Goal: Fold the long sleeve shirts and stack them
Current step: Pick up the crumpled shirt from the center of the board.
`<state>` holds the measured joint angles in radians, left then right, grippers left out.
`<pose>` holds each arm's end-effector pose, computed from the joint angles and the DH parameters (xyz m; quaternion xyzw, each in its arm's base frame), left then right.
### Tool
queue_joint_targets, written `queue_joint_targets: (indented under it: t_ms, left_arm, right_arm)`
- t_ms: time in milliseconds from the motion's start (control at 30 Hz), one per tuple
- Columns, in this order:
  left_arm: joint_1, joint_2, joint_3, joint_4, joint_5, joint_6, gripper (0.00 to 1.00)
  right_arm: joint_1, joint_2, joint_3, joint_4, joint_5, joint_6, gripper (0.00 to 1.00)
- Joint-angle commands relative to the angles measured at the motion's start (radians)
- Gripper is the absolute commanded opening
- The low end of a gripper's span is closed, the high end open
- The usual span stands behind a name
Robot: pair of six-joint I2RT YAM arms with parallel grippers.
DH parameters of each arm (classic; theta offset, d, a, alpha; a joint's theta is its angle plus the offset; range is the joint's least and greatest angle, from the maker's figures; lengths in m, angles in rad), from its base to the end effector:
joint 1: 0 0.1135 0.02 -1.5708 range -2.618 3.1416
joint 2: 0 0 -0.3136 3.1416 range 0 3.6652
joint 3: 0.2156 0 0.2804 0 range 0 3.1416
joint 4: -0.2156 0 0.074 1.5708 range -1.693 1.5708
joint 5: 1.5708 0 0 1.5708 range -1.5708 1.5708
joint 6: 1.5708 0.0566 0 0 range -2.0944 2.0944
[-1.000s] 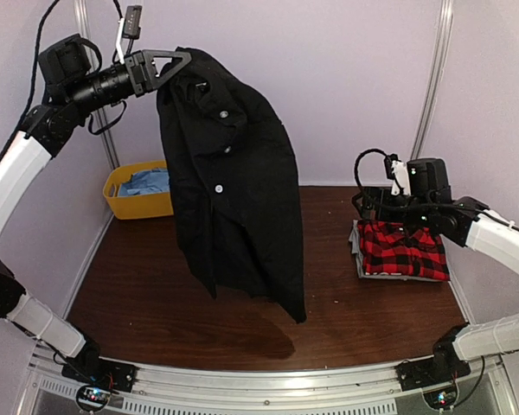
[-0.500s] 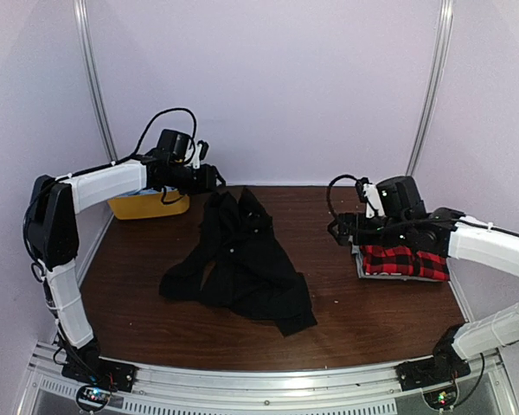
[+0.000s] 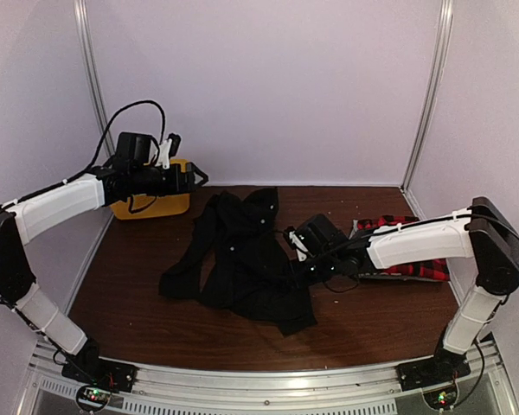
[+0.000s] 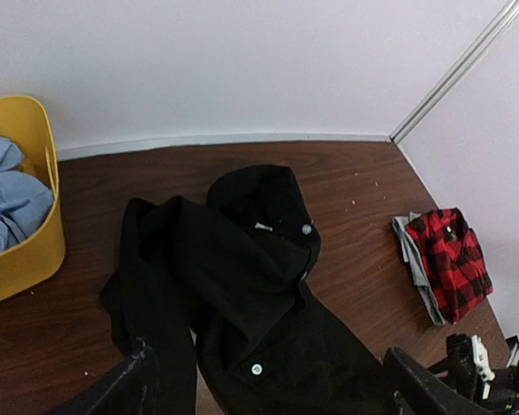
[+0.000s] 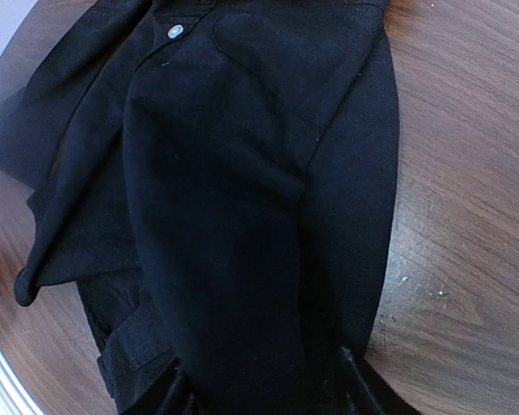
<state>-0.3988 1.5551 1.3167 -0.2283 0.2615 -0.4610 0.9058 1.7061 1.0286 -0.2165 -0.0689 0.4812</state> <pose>0.3724 -0.1728 0.3628 0.0421 0.8459 -0.3176 0.4264 0.2407 0.3133 0.1976 -0.2098 0.9192 0.2371 0.2344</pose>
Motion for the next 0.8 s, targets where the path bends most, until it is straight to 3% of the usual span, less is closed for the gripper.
queue_joint_targets:
  t_ms: [0,133,333,433,533,633,767]
  left_arm:
    - [-0.025,-0.041,-0.166,0.080,0.097,0.020,0.89]
    - [-0.069,-0.050,-0.253,0.112,0.097,0.036,0.85]
    - [-0.099,-0.023,-0.320,0.085,-0.013,0.075,0.80]
    - [-0.105,0.033,-0.318,0.046,-0.090,0.087,0.79]
    - [-0.119,0.088,-0.305,0.029,-0.114,0.082,0.78]
    - [-0.142,0.120,-0.303,0.043,-0.155,0.071,0.78]
    - [-0.164,0.154,-0.301,0.074,-0.151,0.061,0.77]
  right_arm:
    - [0.003,-0.012,0.038,-0.056,0.011,-0.013,0.38]
    - [-0.071,-0.095,0.098,-0.263,0.180,-0.051,0.00]
    - [-0.334,-0.161,0.235,-0.466,0.377,-0.161,0.00]
    - [-0.408,-0.119,0.308,-0.514,0.472,-0.189,0.19]
    - [-0.379,-0.095,0.339,-0.492,0.438,-0.184,0.53]
    - [-0.271,-0.114,0.277,-0.372,0.390,-0.183,0.85]
    - [-0.125,-0.100,0.219,-0.297,0.300,-0.168,0.90]
